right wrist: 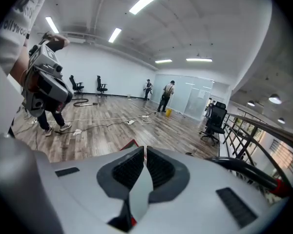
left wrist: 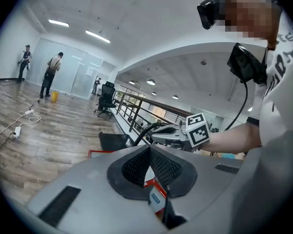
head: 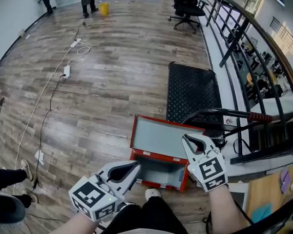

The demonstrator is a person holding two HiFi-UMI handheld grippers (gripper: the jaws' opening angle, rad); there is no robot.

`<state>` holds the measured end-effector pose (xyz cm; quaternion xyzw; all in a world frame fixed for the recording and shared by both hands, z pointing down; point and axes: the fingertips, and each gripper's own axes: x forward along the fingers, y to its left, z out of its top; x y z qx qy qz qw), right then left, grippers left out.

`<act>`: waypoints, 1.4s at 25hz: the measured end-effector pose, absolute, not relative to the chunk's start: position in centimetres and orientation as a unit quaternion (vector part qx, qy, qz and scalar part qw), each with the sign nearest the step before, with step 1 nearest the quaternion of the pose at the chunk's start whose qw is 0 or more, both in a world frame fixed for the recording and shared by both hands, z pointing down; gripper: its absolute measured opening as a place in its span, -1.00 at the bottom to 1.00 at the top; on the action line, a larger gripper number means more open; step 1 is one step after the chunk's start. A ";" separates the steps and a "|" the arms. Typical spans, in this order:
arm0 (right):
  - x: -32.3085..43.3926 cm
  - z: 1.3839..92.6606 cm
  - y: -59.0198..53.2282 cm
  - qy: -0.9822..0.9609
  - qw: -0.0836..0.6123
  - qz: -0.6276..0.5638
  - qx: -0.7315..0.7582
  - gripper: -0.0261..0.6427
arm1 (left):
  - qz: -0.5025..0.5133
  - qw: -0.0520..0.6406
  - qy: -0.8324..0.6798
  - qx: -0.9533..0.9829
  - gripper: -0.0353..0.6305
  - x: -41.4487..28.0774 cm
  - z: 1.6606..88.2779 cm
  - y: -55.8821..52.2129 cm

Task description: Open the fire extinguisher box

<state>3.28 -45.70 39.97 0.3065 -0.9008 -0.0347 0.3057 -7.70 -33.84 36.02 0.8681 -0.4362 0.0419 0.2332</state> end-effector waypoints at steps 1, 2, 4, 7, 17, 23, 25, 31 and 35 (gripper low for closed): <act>3.1 39.2 -44.6 -0.902 0.296 -0.019 0.314 -0.84 | 0.041 0.227 -0.431 0.872 -0.88 -7.8 35.4 -33.5; 2.8 38.5 -43.3 -0.905 0.282 0.001 0.319 -0.84 | 0.039 0.220 -0.424 0.877 -0.88 -7.9 34.8 -33.1; 2.1 36.8 -40.4 -0.910 0.254 0.032 0.325 -0.84 | 0.037 0.207 -0.409 0.888 -0.88 -7.8 33.5 -32.2; 1.1 34.8 -36.1 -0.912 0.235 0.037 0.334 -0.84 | 0.029 0.194 -0.386 0.901 -0.88 -7.4 31.8 -30.6; -0.5 28.5 -25.7 -0.919 0.185 0.061 0.344 -0.84 | -0.009 0.188 -0.328 0.926 -0.88 -6.6 28.3 -24.3; -0.5 26.2 -21.7 -0.920 0.175 0.050 0.348 -0.84 | -0.019 0.177 -0.299 0.937 -0.88 -6.0 26.3 -21.2; -0.5 25.7 -20.5 -0.920 0.182 0.041 0.345 -0.84 | -0.024 0.177 -0.296 0.939 -0.88 -5.8 25.6 -20.5; 0.6 25.4 -18.4 -0.925 0.172 0.053 0.333 -0.84 | -0.016 0.161 -0.287 0.944 -0.88 -3.8 24.9 -19.2; 2.0 25.6 -18.5 -0.927 0.155 0.090 0.328 -0.86 | -0.009 0.169 -0.296 0.940 -0.88 -2.6 24.9 -19.0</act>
